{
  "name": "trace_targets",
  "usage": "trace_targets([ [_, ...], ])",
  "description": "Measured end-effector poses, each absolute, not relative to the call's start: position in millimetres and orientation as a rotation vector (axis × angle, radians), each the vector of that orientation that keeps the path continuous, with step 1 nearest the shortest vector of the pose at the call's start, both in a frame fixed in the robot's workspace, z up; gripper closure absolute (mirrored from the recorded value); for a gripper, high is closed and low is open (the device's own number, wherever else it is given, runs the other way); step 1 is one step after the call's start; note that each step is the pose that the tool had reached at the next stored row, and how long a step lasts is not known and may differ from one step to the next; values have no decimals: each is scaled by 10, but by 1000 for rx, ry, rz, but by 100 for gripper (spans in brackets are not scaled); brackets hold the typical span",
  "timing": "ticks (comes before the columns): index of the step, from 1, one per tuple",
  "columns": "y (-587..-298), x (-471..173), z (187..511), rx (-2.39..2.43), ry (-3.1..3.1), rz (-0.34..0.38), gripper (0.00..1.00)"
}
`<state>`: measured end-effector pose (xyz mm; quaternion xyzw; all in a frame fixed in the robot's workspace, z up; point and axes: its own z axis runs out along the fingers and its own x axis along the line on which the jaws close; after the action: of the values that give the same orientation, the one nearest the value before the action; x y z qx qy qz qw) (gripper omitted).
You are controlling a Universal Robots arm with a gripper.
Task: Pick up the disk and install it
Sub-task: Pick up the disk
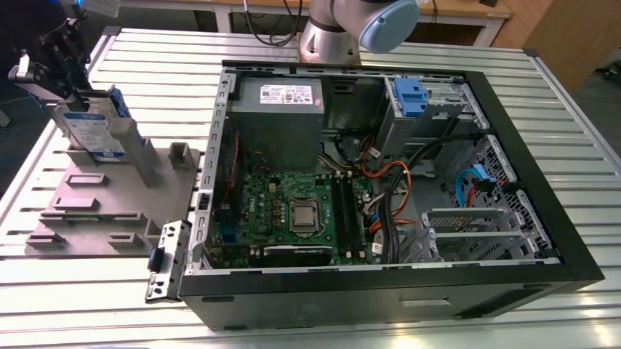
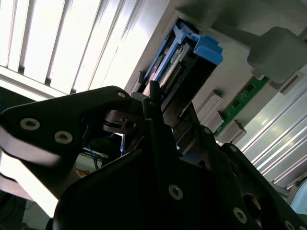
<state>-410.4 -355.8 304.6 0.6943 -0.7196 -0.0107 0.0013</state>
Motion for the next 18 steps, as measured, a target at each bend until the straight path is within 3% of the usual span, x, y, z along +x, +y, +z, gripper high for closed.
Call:
trace_targets([
  [18, -3558, -4104, 3166, 2179, -2258, -34, 65],
])
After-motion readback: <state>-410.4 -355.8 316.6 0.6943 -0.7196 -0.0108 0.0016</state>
